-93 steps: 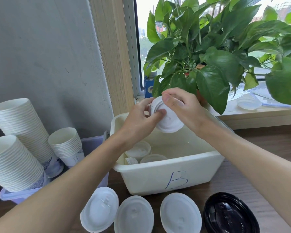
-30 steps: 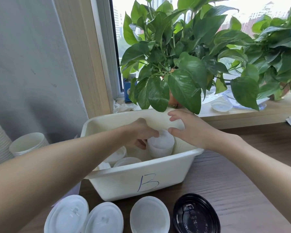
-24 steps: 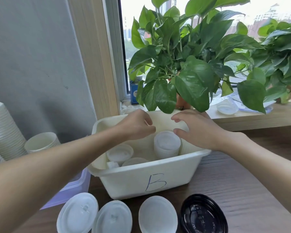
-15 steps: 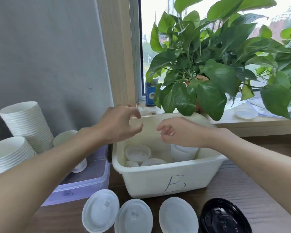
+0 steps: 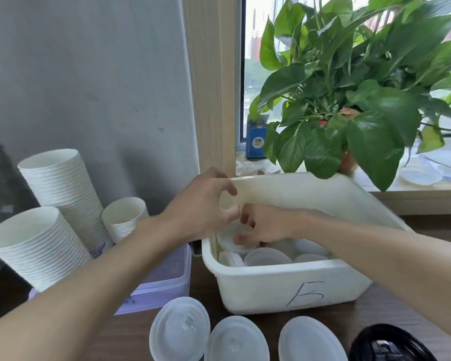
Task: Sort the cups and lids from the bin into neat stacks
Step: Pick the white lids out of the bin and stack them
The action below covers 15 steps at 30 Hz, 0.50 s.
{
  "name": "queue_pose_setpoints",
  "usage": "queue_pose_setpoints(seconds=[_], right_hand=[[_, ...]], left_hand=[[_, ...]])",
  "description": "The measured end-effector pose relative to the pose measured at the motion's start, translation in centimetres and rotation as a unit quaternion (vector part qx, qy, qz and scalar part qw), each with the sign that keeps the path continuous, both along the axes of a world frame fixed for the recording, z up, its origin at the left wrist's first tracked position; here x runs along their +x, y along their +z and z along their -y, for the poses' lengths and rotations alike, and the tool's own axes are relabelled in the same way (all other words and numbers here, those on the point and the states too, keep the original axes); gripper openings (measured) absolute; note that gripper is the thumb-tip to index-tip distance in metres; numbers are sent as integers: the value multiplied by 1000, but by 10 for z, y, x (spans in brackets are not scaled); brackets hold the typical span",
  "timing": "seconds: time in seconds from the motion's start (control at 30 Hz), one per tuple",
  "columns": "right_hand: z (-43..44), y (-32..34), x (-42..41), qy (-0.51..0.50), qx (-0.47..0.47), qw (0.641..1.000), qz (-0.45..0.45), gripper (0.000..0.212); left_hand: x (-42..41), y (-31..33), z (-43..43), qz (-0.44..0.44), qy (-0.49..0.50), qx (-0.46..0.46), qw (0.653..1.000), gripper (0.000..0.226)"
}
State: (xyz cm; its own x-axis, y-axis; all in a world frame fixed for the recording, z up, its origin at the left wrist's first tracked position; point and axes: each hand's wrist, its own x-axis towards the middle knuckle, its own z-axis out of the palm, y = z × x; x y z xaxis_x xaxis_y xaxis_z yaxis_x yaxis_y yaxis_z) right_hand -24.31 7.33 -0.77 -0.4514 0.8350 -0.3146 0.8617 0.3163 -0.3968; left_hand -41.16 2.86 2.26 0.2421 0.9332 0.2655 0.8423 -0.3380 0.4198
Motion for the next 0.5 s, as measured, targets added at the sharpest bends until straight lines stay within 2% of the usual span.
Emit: queue_pose_setpoints(seconds=[0.17,0.37,0.5], right_hand=[[1,-5,-1,-5,0,1000,-15,58],[0,-6,2,-30,2,998,-55,44],[3,2,7,-61,-3,994,-90,45]], left_hand=[[1,-1,0,10,3,6,1000,28],[3,-1,0,5,7,10,1000,30],[3,-2,0,0,9,11,1000,30]])
